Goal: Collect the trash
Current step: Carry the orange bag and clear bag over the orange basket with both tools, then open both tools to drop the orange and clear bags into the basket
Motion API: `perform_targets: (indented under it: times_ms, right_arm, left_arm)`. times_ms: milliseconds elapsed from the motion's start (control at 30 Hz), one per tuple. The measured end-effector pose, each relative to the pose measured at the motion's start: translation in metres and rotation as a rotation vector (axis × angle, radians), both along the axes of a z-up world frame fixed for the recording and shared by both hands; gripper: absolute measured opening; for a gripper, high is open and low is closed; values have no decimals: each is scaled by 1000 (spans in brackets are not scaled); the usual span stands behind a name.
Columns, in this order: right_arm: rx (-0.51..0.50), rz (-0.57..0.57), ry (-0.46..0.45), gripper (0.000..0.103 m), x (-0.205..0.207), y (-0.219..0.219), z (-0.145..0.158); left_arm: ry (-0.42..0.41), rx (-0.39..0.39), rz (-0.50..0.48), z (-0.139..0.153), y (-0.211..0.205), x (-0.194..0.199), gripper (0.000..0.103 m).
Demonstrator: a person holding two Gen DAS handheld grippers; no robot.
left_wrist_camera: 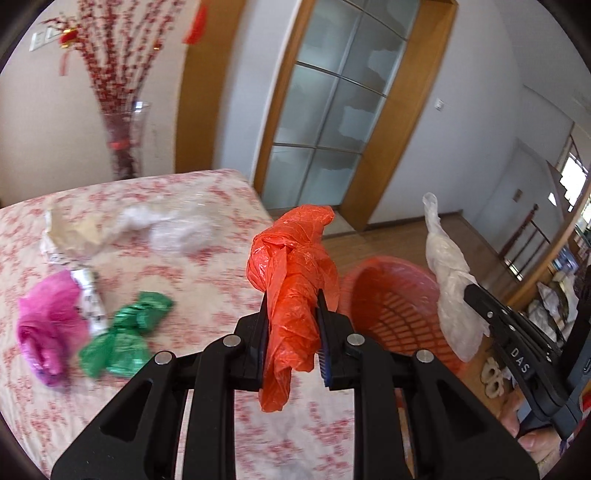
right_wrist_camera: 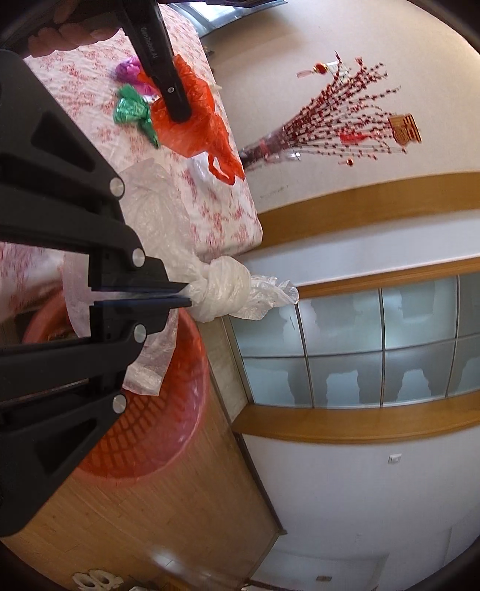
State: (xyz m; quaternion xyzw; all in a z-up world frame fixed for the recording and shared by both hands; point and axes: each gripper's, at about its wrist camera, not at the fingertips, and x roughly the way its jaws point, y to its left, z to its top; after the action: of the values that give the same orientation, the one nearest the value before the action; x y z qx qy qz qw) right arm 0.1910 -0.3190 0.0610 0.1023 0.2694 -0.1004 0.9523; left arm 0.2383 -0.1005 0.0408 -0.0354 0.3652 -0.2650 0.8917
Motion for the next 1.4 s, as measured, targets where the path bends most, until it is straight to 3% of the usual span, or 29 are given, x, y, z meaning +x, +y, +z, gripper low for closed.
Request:
perform_targets:
  times_ms: [667, 1167, 1300, 1400]
  right_arm:
    - [32, -179, 31, 4, -23, -95, -38]
    - [70, -202, 62, 6, -15, -121, -67]
    - [84, -207, 66, 11, -13, -125, -72]
    - [88, -210, 70, 30, -13, -127, -76]
  left_arm:
    - [61, 19, -213, -37, -120, -10, 21]
    - [109, 53, -268, -62, -159, -8, 22]
    - [115, 72, -254, -68, -159, -7, 36]
    - [116, 80, -235, -71, -154, -6, 47]
